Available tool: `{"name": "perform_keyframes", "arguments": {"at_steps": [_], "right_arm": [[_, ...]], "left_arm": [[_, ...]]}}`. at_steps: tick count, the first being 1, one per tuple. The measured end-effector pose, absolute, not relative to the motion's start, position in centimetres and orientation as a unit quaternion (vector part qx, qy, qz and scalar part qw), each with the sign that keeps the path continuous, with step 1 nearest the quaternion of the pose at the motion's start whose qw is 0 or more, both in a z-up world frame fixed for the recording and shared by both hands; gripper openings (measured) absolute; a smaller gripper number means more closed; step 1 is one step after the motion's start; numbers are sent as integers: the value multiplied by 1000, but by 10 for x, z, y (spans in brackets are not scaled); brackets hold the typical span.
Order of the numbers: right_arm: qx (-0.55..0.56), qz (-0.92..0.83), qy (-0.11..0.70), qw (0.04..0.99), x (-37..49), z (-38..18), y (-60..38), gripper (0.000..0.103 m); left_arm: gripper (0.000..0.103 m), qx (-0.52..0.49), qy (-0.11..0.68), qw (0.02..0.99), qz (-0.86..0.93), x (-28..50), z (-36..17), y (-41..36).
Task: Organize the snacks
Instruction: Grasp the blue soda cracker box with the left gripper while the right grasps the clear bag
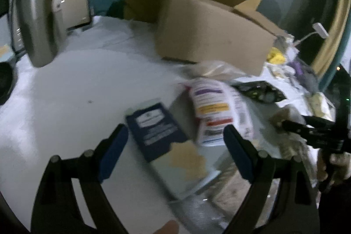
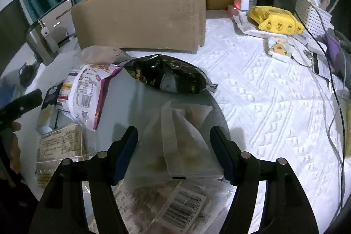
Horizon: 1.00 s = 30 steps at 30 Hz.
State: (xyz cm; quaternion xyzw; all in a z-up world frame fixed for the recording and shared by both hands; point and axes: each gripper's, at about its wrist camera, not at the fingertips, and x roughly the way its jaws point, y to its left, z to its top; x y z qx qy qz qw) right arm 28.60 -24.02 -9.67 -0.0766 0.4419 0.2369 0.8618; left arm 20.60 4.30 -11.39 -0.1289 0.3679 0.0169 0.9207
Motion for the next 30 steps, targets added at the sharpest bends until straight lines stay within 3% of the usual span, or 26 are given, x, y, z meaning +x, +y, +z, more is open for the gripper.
{"name": "perform_keyframes", "arguments": {"at_steps": [7,18,19,20,22,27,30], "right_arm": [[-83,259,433,860,285,-94,-232,64],[-69,274,407,869,289,-77,-237,60],[-68,275,404,870,290,-75,-237,59],[-67,276,401,871,290,-72,-237,58],[-61,280,394,873,291,-67,-238,40],[-62,284,383,877,294,-56,-236,28],[-71,277,389,876,296,-56,-235,28]], "left_arm": [[90,-136,408,902,29,213,-135,46],[89,-67,421,904,43,217,-140,30],[84,-64,420,904,40,216,-140,30],[68,-61,418,906,38,216,-138,29],[55,-56,417,907,37,213,-137,30],[52,-61,421,905,30,207,-135,37],[52,-60,413,908,32,202,-131,39]]}}
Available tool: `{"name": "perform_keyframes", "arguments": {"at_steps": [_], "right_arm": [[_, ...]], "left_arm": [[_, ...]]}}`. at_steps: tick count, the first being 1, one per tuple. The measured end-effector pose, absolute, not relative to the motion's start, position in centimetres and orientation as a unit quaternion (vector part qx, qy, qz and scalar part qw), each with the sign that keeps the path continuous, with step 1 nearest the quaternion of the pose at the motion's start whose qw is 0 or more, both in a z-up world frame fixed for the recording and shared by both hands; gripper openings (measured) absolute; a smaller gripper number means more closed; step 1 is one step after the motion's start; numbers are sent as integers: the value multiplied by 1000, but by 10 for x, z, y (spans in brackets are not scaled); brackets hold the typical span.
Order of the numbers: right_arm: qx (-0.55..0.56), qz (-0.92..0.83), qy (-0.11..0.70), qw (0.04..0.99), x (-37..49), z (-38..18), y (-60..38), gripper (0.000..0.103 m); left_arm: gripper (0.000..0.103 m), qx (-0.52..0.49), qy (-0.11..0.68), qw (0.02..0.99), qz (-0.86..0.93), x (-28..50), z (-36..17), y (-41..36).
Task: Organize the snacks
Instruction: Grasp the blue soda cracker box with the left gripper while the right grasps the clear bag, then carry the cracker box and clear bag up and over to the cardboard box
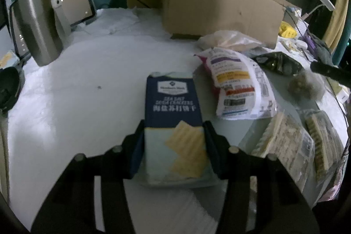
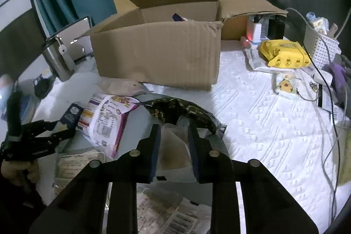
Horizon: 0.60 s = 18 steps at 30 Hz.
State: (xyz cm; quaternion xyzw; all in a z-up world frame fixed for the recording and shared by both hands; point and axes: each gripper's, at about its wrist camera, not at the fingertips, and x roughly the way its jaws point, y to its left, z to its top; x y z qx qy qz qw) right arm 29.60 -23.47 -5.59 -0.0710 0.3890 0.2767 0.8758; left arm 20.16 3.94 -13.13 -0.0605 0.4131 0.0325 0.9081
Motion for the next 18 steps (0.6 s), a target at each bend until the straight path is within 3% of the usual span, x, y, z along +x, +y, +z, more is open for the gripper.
{"name": "perform_keyframes", "arguments": {"at_steps": [3,6,7,14,15,16,18], "right_arm": [[-76,259,408,872,301,-65,-237,30],[-64,249,433,864,304,-78,-240,72],[-58,245,441,862,305,-82,-241,73],[-62,249,472,843,305,-99,-230,75],[-68,253,474,841,304,-101,-226,73],[-71,257,473,839,304,-101,-223,61],[-76,261,469,840,303,-100,-220,50]], "left_arm": [[52,-61,402,913,36,198,-126,42],[52,-64,395,916,36,197,-121,45],[52,-65,392,917,36,197,-119,46],[52,-72,373,925,25,201,-106,50],[52,-72,369,926,23,202,-103,50],[52,-73,366,927,22,202,-102,50],[52,-73,360,930,19,203,-97,51]]}}
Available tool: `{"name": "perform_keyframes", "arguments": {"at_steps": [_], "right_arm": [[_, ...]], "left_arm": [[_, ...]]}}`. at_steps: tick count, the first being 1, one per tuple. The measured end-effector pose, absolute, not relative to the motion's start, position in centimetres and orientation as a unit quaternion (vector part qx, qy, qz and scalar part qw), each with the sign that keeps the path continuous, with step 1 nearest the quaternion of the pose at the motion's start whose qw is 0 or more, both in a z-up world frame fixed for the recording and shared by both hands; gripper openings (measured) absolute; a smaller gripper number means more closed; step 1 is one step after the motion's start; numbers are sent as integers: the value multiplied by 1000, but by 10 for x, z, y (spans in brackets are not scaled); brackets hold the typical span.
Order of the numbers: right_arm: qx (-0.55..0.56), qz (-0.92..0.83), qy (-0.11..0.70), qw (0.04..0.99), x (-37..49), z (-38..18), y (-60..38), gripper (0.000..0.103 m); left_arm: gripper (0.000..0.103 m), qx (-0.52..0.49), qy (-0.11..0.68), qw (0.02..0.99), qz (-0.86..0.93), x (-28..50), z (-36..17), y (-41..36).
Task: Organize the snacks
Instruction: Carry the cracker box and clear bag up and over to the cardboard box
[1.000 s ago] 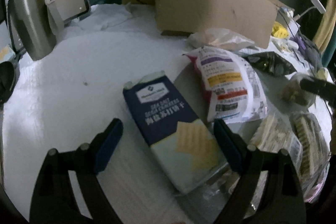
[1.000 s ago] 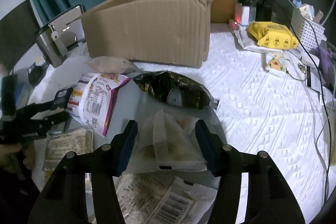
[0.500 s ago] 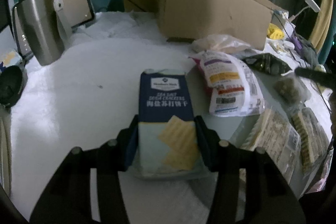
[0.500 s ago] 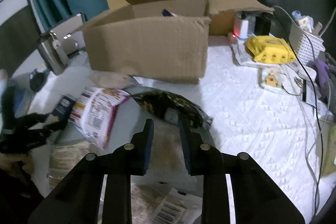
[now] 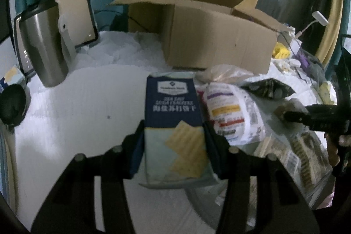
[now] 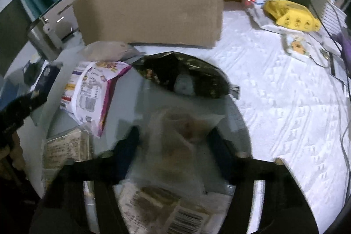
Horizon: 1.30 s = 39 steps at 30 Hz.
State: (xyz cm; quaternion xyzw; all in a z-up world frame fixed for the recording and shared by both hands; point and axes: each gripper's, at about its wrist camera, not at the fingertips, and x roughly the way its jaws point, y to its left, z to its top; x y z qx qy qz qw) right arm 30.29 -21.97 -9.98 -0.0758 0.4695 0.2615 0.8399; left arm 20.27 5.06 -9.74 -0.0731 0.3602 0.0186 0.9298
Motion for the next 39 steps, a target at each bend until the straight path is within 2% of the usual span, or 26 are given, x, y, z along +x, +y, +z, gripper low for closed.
{"name": "perform_keyframes", "arguments": {"at_steps": [4,18,39], "right_arm": [[-82,272,453,845,301,-89,-216,46],[-71,288,394,870,315,-30,-206,46],[-69,333,337,878,360,18,-177,46]], "left_arm": [[52,-72,350,934,14,206,-89,52],[52,-63,299,952,-4,230,-46,50],[52,-40,251,967,-31,295,3,46]]}}
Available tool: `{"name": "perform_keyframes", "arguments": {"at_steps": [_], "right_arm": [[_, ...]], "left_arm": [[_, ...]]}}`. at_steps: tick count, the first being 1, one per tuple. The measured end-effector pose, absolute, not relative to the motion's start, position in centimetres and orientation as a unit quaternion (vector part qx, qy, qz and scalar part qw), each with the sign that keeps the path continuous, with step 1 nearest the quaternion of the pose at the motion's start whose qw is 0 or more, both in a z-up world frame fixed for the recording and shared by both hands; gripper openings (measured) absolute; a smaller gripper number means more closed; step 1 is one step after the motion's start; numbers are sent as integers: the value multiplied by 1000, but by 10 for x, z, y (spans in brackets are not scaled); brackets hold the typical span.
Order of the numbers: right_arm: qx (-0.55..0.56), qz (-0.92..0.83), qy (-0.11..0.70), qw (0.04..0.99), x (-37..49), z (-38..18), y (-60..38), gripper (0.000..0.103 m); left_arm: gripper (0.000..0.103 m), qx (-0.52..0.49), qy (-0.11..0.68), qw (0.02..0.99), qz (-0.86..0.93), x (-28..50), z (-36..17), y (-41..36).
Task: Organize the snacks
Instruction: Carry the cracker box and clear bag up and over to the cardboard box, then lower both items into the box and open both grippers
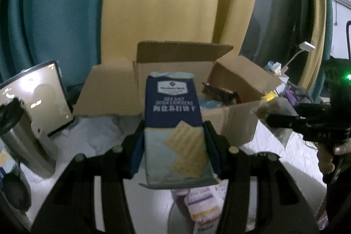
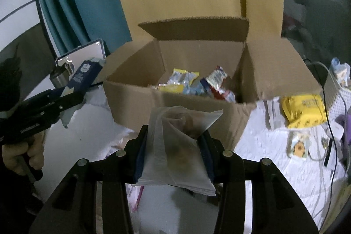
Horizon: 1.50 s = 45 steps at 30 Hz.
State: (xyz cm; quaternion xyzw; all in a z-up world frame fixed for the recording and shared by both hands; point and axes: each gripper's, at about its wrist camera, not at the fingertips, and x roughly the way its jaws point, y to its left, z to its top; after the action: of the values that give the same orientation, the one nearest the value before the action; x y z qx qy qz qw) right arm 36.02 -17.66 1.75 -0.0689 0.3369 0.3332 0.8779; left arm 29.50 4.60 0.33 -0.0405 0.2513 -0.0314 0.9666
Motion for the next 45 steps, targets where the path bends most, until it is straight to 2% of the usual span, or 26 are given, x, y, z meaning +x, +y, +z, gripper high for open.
{"name": "perform_keyframes", "arguments": {"at_steps": [30,45], "right_arm": [[-59,343,300,888,439,41,-136,46],[-27,319,324,890,498,30,-101,47]], "left_arm": [[52,-74,263,961,-48,400,13,58],[53,-139,284,948,-40,453,2,82]]}}
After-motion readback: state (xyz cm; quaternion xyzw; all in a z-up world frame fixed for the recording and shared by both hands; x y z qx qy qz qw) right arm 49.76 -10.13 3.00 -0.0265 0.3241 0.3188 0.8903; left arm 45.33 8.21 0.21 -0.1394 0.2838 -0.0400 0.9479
